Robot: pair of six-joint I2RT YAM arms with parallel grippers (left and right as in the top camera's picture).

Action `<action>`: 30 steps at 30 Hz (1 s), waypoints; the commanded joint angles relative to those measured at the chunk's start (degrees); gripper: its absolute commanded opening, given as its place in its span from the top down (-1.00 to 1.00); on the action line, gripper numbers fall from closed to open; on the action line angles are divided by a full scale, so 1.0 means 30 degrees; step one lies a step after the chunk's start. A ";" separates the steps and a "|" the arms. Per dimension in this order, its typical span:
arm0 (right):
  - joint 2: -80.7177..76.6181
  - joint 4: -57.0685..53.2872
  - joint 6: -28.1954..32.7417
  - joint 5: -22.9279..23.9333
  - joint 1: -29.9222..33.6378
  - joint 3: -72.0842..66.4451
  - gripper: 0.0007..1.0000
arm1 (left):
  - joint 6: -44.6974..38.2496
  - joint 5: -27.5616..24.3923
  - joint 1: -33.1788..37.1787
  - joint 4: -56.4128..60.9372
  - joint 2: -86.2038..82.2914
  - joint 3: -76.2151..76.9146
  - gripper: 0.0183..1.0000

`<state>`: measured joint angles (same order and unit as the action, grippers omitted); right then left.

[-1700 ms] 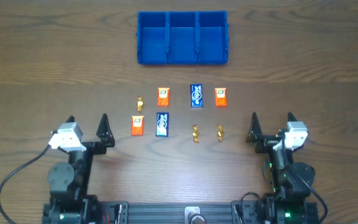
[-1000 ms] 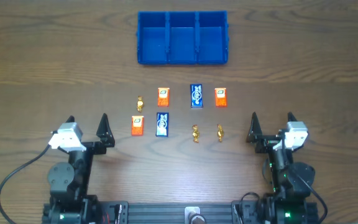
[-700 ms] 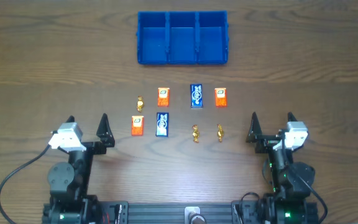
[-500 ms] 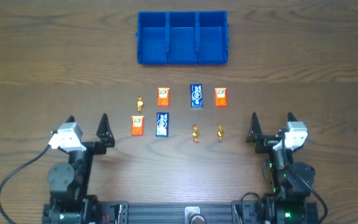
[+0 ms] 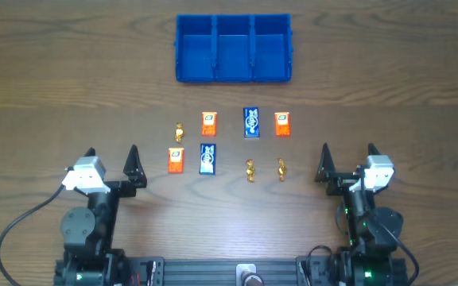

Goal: Sort Candies Into Trays

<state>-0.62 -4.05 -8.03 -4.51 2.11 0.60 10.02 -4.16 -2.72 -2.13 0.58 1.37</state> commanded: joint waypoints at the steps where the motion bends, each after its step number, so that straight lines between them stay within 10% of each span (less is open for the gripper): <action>1: 0.0153 -0.0102 0.0284 -0.0036 -0.0058 -0.0051 -1.00 | -0.0357 0.0270 0.0066 -0.0648 -0.0102 -0.0364 -1.00; 8: 0.0153 -0.0102 0.0284 -0.0036 -0.0058 -0.0051 -1.00 | 0.0102 -0.1530 -0.0029 -0.0736 -0.0073 0.0423 -1.00; 19: 0.0153 -0.0102 0.0284 -0.0036 -0.0058 -0.0051 -1.00 | 0.0226 -0.1989 -0.2433 -1.1905 1.2400 1.2990 -1.00; 30: 0.0153 -0.0102 0.0284 -0.0036 -0.0058 -0.0051 -1.00 | 0.3104 0.1180 -0.7497 -1.2043 2.5784 1.6750 -1.00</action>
<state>-0.51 -4.05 -8.01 -4.51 2.11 0.58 15.22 -3.53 -23.70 -38.50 70.61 49.45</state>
